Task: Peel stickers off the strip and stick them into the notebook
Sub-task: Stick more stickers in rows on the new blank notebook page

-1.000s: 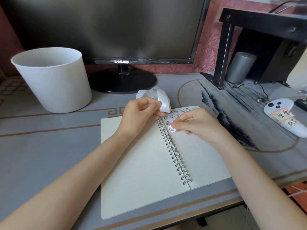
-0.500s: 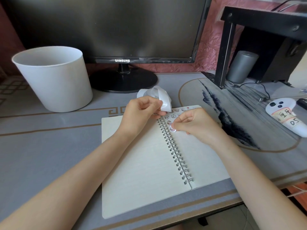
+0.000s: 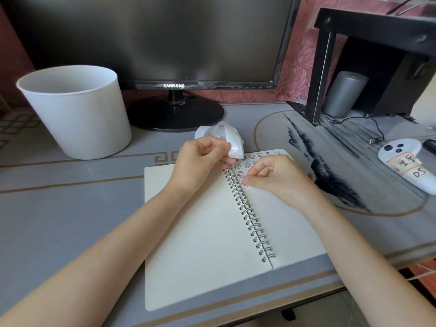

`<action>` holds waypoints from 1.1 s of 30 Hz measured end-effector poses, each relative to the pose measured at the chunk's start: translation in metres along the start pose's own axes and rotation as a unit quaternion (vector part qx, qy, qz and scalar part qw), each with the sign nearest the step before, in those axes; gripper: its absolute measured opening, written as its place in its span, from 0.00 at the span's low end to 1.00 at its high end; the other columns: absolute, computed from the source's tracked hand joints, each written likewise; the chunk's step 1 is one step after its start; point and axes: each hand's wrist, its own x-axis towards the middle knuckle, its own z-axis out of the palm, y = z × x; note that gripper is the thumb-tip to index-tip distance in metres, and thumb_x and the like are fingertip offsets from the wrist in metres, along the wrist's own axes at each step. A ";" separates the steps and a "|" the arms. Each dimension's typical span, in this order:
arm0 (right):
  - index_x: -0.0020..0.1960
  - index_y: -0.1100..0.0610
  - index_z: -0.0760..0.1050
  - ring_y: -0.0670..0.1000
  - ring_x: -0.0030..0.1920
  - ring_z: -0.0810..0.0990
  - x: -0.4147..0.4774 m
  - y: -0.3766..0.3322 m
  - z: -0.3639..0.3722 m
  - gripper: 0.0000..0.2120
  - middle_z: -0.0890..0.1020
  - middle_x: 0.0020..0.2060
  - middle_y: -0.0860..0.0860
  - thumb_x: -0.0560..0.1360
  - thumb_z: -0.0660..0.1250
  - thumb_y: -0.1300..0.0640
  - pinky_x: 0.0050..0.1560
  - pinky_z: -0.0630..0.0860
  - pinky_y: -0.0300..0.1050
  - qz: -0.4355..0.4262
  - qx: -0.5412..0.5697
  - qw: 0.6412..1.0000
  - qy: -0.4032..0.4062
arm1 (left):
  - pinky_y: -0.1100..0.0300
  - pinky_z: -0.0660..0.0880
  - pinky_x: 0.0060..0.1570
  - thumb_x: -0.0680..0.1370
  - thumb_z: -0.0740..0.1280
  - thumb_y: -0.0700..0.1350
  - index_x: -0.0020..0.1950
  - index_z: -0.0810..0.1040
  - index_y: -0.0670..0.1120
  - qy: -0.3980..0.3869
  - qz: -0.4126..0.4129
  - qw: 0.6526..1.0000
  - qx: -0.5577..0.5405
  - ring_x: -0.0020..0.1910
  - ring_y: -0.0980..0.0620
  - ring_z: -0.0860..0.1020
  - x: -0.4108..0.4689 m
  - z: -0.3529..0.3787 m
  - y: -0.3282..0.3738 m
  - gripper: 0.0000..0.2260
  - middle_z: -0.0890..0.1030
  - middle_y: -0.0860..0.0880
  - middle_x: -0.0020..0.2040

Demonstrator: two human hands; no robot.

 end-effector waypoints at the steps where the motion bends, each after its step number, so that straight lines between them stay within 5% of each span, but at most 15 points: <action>1: 0.40 0.56 0.80 0.44 0.29 0.72 0.001 0.001 0.000 0.07 0.78 0.28 0.45 0.68 0.76 0.54 0.32 0.65 0.40 0.000 -0.002 1.000 0.000 | 0.59 0.80 0.45 0.79 0.65 0.40 0.44 0.79 0.38 0.001 0.000 1.000 0.001 0.41 0.49 0.84 0.000 0.000 0.000 0.07 0.84 0.39 0.43; 6: 0.49 0.55 0.71 0.42 0.31 0.72 0.004 0.005 -0.002 0.13 0.76 0.31 0.46 0.70 0.74 0.58 0.37 0.66 0.40 -0.013 -0.003 1.000 0.008 | 0.58 0.80 0.45 0.79 0.65 0.40 0.46 0.79 0.36 0.005 -0.002 1.000 0.008 0.40 0.51 0.84 0.000 0.000 0.000 0.08 0.83 0.36 0.45; 20: 0.42 0.50 0.71 0.44 0.32 0.71 0.008 0.011 -0.004 0.11 0.75 0.35 0.47 0.71 0.73 0.60 0.36 0.67 0.41 -0.010 0.017 1.000 -0.013 | 0.56 0.79 0.44 0.79 0.65 0.40 0.47 0.78 0.34 0.007 0.000 1.000 0.013 0.41 0.50 0.84 0.000 0.001 0.000 0.09 0.82 0.35 0.47; 27: 0.45 0.51 0.77 0.42 0.36 0.76 -0.001 -0.005 -0.004 0.04 0.80 0.40 0.42 0.72 0.72 0.55 0.38 0.67 0.31 -0.167 0.036 0.980 0.099 | 0.59 0.79 0.36 0.79 0.64 0.40 0.43 0.77 0.40 0.005 0.005 1.000 -0.005 0.39 0.51 0.84 0.000 0.001 0.003 0.07 0.82 0.41 0.42; 33: 0.44 0.48 0.76 0.42 0.39 0.76 0.005 -0.004 0.006 0.05 0.80 0.39 0.42 0.70 0.72 0.54 0.38 0.64 0.34 -0.217 -0.034 0.967 0.131 | 0.62 0.77 0.32 0.79 0.64 0.40 0.44 0.77 0.40 -0.006 0.021 1.000 -0.009 0.39 0.50 0.84 -0.001 0.000 0.004 0.07 0.80 0.45 0.38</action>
